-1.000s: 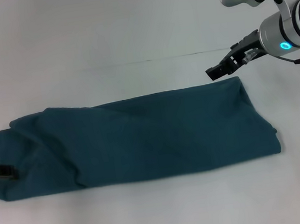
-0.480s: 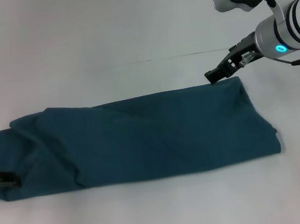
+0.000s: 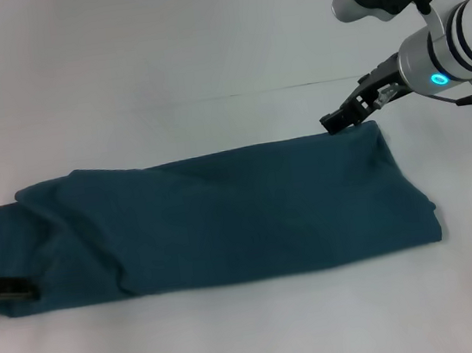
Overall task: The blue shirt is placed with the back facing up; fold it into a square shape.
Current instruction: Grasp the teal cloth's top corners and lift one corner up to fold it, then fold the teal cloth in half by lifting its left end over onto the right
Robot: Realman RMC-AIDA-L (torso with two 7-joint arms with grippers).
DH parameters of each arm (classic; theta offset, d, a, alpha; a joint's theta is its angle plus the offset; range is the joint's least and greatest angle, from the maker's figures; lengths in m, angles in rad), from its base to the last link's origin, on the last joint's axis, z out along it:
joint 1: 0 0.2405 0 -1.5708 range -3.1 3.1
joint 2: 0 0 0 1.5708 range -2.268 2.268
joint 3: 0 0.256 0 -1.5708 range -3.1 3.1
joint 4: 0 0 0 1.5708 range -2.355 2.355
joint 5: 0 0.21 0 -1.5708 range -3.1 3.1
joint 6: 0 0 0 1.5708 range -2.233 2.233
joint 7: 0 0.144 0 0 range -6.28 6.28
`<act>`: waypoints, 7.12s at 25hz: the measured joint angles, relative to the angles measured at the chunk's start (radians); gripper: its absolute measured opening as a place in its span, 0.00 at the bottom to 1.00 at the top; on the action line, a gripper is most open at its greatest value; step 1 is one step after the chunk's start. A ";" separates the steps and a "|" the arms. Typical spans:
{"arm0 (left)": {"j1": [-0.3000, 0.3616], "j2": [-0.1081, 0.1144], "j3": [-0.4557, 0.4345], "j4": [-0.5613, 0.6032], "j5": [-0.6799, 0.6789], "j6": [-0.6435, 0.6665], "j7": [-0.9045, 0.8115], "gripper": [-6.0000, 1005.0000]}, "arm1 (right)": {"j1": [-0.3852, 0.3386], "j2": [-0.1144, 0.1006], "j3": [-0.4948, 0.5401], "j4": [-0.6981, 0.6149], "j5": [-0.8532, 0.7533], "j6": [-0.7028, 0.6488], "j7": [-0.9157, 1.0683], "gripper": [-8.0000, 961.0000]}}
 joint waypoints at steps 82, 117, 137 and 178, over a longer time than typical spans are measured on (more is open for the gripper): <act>-0.192 0.046 0.028 0.117 -0.195 0.250 0.117 0.09 | -0.216 0.002 -0.005 0.117 0.742 0.300 -0.512 0.60; -0.493 0.085 0.140 0.125 -0.188 0.408 0.039 0.09 | 0.061 0.026 -0.559 0.696 1.774 0.298 -1.442 0.01; -0.626 0.032 0.375 0.047 -0.159 0.337 0.009 0.09 | -0.531 -0.209 0.213 0.445 1.782 0.033 -1.139 0.01; -0.628 -0.172 0.863 -0.153 -0.509 -0.119 -0.094 0.35 | -0.466 -0.180 0.507 0.373 1.394 -0.032 -1.059 0.01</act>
